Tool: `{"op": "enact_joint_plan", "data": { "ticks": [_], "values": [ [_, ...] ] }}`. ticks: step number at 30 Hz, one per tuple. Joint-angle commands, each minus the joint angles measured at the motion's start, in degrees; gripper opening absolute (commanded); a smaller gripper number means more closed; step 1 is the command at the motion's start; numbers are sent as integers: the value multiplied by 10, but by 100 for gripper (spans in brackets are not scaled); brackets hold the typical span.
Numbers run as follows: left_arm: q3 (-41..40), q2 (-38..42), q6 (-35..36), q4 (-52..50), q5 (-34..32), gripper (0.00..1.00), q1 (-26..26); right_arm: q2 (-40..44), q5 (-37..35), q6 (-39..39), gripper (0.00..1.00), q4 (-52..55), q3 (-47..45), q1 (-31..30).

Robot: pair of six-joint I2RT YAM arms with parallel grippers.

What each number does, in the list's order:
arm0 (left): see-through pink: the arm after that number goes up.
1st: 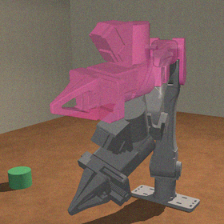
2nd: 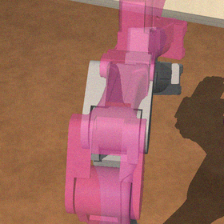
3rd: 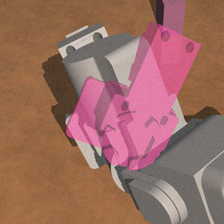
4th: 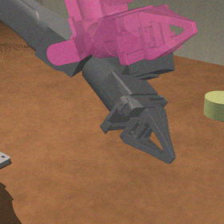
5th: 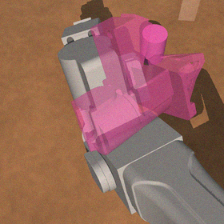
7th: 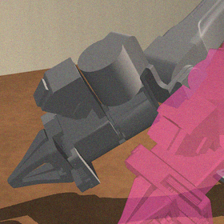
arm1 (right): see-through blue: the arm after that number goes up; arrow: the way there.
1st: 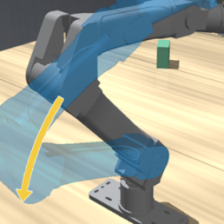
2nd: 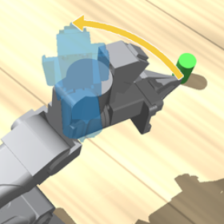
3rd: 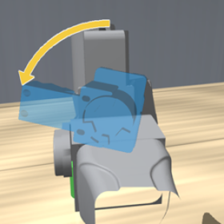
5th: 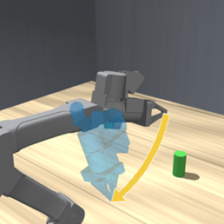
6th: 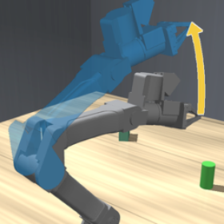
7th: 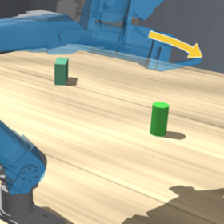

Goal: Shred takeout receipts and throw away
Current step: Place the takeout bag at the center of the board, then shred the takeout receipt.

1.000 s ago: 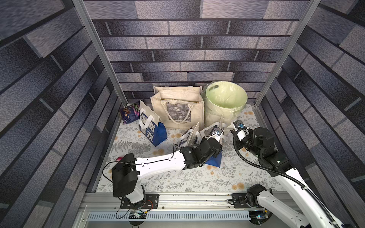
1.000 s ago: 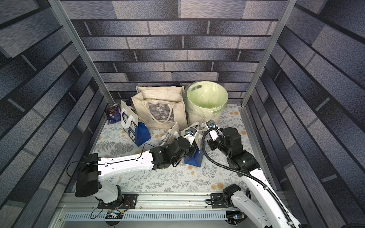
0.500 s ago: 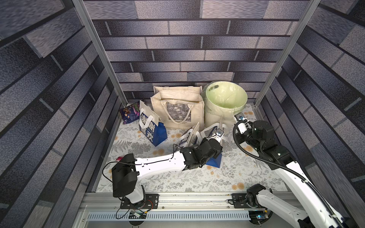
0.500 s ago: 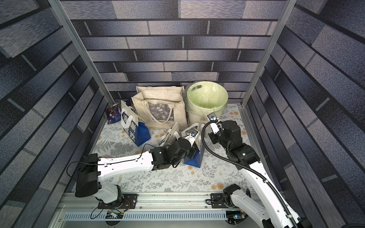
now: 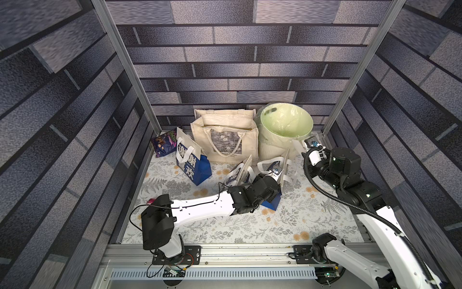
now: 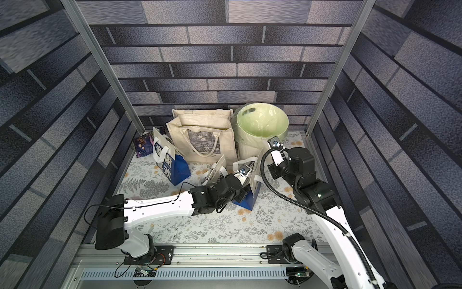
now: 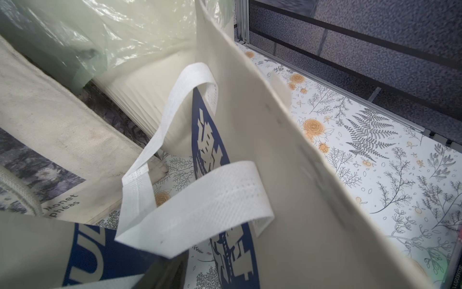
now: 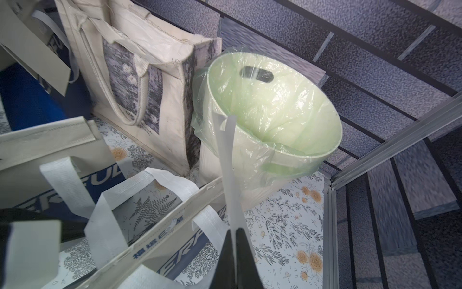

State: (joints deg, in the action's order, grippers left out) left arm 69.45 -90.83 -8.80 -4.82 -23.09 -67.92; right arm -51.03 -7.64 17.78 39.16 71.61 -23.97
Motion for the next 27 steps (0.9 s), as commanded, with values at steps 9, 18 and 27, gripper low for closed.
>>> {"op": "enact_joint_plan", "data": {
  "ticks": [9, 18, 27],
  "values": [
    [21, 191, 2, -126, 88, 75, 4, -48, 206, -39, 0, 256, 210, 4],
    [152, 237, -10, -146, 391, 81, 208, -102, 447, -95, 0, 273, 243, 3],
    [195, 175, -69, -127, 572, 87, 228, -108, 592, -192, 0, 165, 168, 2]
  ]
}}
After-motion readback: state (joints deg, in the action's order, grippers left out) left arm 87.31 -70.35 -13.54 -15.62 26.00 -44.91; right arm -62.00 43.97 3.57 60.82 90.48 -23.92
